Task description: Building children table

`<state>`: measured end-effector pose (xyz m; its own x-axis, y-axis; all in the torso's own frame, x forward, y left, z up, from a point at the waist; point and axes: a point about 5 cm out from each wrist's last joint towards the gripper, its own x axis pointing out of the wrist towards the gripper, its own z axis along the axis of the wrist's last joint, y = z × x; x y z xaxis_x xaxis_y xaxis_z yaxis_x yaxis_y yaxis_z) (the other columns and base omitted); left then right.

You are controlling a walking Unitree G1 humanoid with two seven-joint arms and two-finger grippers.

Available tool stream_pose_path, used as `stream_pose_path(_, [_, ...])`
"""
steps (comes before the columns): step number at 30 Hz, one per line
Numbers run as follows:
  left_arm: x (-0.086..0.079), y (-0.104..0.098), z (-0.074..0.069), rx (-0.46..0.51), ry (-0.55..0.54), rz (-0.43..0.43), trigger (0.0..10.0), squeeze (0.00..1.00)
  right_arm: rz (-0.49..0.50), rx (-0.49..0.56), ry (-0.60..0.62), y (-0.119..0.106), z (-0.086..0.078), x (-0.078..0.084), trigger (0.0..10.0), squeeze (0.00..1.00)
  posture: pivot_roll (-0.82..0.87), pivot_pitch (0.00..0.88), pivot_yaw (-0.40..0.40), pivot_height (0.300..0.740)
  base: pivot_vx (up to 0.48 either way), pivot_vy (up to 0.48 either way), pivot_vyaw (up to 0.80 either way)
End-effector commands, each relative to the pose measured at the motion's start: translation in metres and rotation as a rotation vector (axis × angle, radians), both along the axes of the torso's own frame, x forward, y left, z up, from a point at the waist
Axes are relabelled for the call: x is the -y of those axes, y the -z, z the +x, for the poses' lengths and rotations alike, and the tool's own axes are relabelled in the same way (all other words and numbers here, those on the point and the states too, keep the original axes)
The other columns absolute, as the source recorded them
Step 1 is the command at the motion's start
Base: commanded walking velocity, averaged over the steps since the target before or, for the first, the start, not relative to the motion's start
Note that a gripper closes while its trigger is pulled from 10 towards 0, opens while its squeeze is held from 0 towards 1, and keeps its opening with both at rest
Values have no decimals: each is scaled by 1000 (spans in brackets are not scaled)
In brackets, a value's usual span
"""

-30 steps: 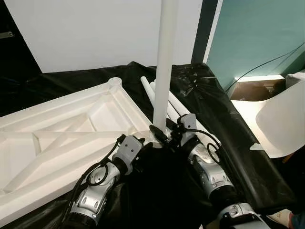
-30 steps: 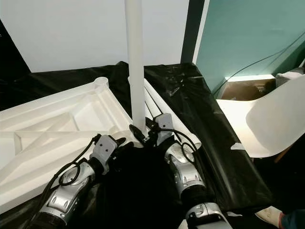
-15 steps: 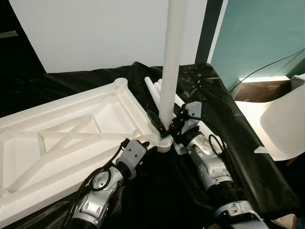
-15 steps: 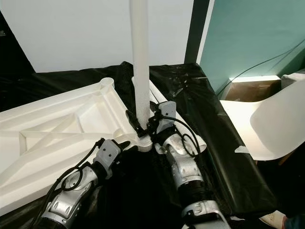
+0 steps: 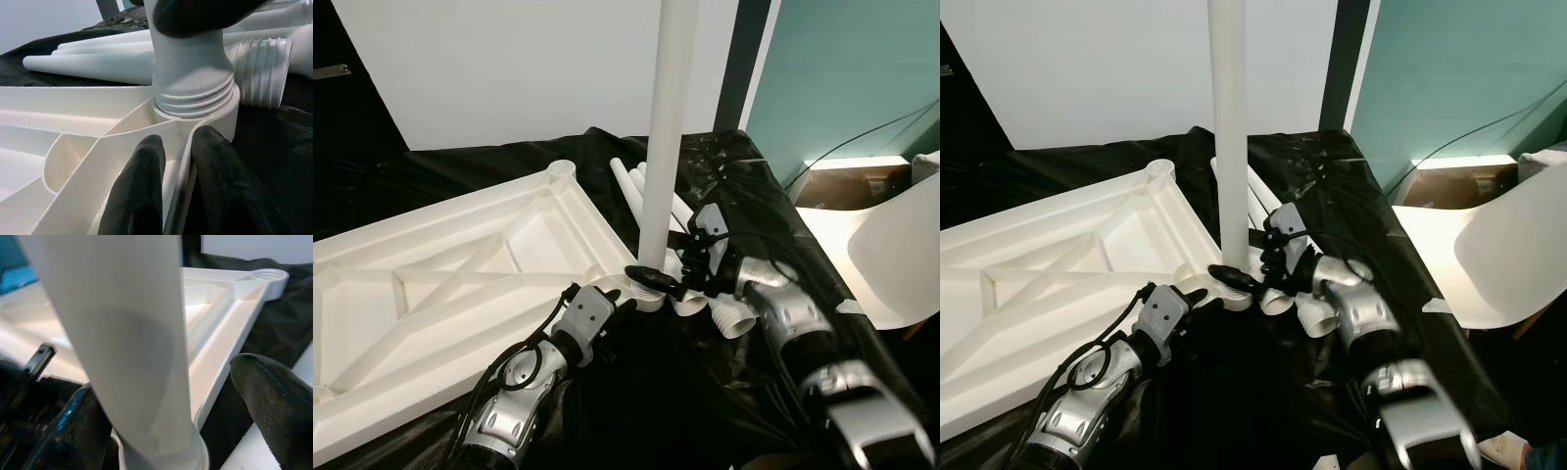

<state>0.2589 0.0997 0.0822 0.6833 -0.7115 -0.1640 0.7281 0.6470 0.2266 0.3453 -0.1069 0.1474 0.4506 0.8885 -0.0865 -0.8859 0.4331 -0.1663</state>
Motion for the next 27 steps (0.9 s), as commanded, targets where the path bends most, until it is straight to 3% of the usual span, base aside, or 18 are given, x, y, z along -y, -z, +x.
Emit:
stream_pose_path(1, [2, 28, -14, -137, 55, 60, 10000, 0, -69, 13, -19, 3, 3, 1, 10000, 0, 187, 0, -36, 740, 0, 0, 0])
stream_pose_path(2, [1, 29, -14, -137, 52, 60, 10000, 0, -78, 23, -19, -1, 6, 1, 4824, 0, 191, 0, -39, 740, 0, 0, 0])
stream_pose_path(4, [1, 29, -14, -137, 50, 60, 10000, 0, -82, 28, -21, -3, 8, 1, 4824, 0, 193, 0, -40, 740, 0, 0, 0])
stream_pose_path(6, [0, 29, -15, -138, 46, 60, 10000, 0, -82, 37, -42, -7, 10, 0, 3294, 0, 194, 0, -40, 740, 0, 0, 0])
stream_pose_path(7, [0, 29, -15, -138, 45, 60, 10000, 0, -93, 29, -71, -8, 9, 0, 0, 0, 196, 0, -42, 740, 0, 0, 0])
stream_pose_path(15, [-1, 30, -16, -139, 43, 58, 10000, 0, -222, 5, -164, -1, 8, 10, 0, 0, 192, 0, -36, 740, 0, 0, 0])
stream_pose_path(18, [0, 30, -16, -139, 45, 58, 10000, 0, -200, -32, -147, 1, 8, 16, 0, 0, 194, 0, -37, 740, 0, 0, 0])
stream_pose_path(21, [0, 30, -16, -138, 44, 57, 10000, 0, -161, -57, -123, 5, 6, 20, 0, 0, 198, 0, -41, 740, 0, 0, 0])
stream_pose_path(24, [-1, 30, -17, -138, 39, 55, 10000, 0, 4, -19, 63, 15, -3, 19, 0, 0, 198, 0, -42, 740, 0, 0, 0])
stream_pose_path(26, [-1, 30, -18, -138, 38, 55, 10000, 0, 33, -8, 96, 17, -4, 18, 0, 0, 198, 0, -42, 740, 0, 0, 0])
stream_pose_path(27, [-1, 31, -18, -141, 41, 55, 10000, 0, 134, 32, 224, 19, -9, 11, 0, 0, 191, 0, -30, 740, 0, 0, 0])
